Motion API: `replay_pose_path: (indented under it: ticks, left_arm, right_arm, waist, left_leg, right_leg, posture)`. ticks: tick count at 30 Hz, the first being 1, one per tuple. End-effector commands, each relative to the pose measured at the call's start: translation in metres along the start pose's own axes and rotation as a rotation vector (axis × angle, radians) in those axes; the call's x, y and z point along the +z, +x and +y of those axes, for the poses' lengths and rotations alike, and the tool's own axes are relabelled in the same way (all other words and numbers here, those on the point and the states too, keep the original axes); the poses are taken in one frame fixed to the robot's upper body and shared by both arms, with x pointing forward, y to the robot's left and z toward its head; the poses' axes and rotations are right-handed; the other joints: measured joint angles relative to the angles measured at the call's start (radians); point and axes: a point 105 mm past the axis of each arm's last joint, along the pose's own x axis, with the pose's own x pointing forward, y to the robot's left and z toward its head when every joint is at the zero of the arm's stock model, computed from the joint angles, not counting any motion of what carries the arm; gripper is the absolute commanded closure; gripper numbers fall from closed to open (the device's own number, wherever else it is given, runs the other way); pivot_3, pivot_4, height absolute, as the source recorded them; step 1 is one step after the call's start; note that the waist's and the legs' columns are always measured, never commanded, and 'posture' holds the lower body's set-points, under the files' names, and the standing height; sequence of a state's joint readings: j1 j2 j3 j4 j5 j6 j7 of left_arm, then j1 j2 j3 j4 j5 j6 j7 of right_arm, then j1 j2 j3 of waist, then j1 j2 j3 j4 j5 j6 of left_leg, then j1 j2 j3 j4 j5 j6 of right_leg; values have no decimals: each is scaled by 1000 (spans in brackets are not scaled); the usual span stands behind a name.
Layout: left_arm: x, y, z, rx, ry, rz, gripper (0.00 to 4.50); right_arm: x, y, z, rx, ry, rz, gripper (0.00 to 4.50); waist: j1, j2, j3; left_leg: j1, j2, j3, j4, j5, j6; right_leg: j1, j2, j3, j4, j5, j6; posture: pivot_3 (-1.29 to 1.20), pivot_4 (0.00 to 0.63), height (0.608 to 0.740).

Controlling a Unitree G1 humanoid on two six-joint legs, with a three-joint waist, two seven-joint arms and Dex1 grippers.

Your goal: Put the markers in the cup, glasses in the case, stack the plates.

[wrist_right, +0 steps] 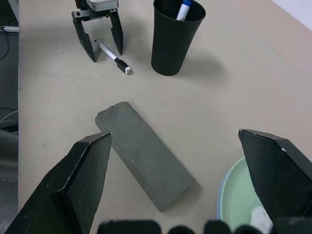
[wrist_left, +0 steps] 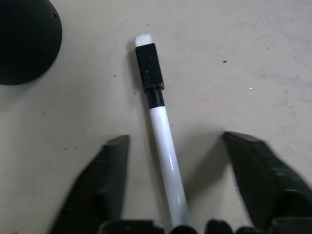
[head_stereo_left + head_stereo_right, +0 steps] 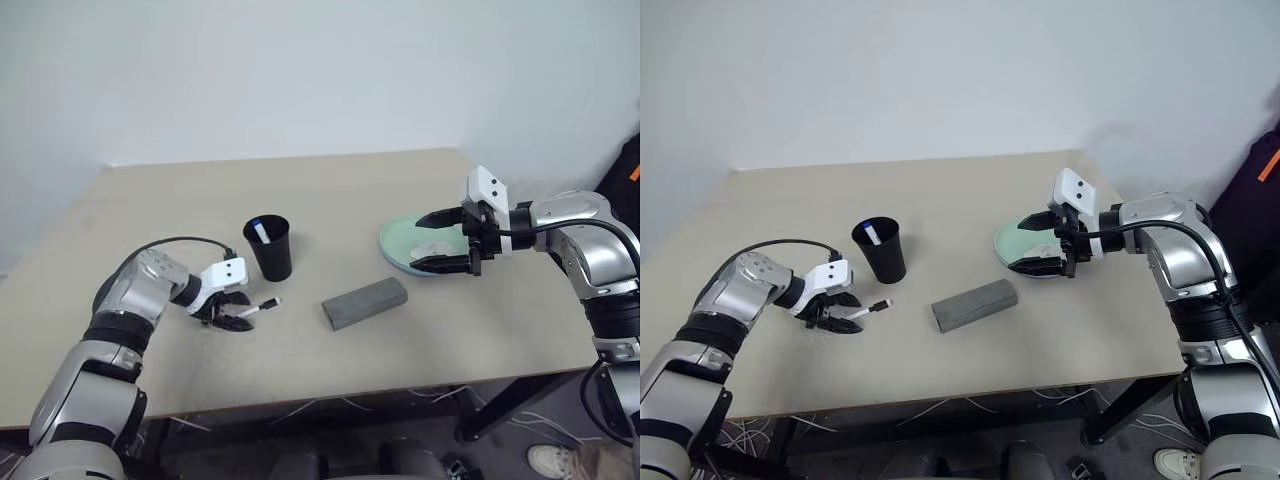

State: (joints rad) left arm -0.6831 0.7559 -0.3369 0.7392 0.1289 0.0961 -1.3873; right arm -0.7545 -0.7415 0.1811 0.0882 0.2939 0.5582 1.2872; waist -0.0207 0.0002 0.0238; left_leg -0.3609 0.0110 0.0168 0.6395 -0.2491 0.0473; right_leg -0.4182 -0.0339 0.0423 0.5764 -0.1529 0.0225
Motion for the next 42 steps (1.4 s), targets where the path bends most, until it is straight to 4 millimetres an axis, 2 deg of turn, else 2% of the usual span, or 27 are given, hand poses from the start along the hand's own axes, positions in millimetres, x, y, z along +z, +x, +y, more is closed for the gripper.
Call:
replay_pose_path:
  ticks: [1,6,14,17,20,24,27,29,33,37,42]
  left_arm:
    - [3,-2,4,17,25,17,2807]
    - [4,0,4,16,29,17,4480]
    - [5,2,3,26,52,11,4480]
    - [16,-1,1,10,71,-56,4480]
    - [40,-8,-10,-70,73,-194,4480]
    - [111,-40,-26,-173,55,-580,4480]
    - [148,-64,-24,-151,35,-782,4480]
    - [166,-78,-14,-75,20,-886,4480]
    - [184,-92,15,138,-19,-1004,4480]
    - [179,-93,49,352,-121,-1033,4480]
    - [166,-94,74,504,-200,-1052,4480]
  right_arm:
    - [12,-5,0,-13,-42,-28,0]
    - [12,-5,0,-10,-42,-28,0]
    - [12,-4,1,-6,-43,-29,0]
    - [12,-5,0,-7,-43,-28,0]
    - [11,-5,0,-8,-43,-28,0]
    - [11,-6,0,-10,-43,-27,0]
    - [11,-6,1,-9,-43,-26,0]
    - [11,-6,1,-9,-43,-25,0]
    - [12,-6,0,-9,-46,-26,0]
    - [13,-5,1,-7,-49,-27,0]
    - [14,-6,1,-5,-53,-29,0]
  waist:
    - [0,0,0]
    - [0,0,0]
    - [0,1,0]
    - [0,1,0]
    - [0,0,0]
    - [1,0,0]
    - [-1,0,0]
    - [-1,0,0]
    - [-2,0,0]
    - [-2,0,0]
    - [-1,0,0]
  left_leg:
    - [0,0,0,0,0,0]
    - [1,0,0,0,0,0]
    - [0,0,0,1,0,0]
    - [0,0,0,1,0,0]
    - [-1,0,0,2,0,0]
    - [-5,0,-1,3,0,0]
    - [-6,-1,-1,3,0,0]
    - [-5,-1,-1,3,0,0]
    - [3,0,-3,2,0,1]
    - [5,0,-3,2,1,1]
    - [3,-1,-3,2,0,1]
  right_leg:
    - [0,0,0,0,0,0]
    - [0,0,0,0,0,0]
    - [0,0,0,1,0,0]
    - [0,0,0,1,0,0]
    - [0,0,0,0,0,0]
    - [-2,0,0,0,0,0]
    - [-3,0,0,0,0,1]
    - [-2,0,0,0,1,1]
    - [5,2,0,0,0,1]
    - [7,2,0,-1,0,1]
    - [6,2,0,-1,1,1]
  posture:
    - [0,0,732]
    - [0,0,732]
    - [0,0,732]
    - [0,0,732]
    - [0,0,732]
    - [0,0,732]
    - [0,0,732]
    - [0,0,732]
    - [0,0,732]
    - [0,0,732]
    - [0,0,732]
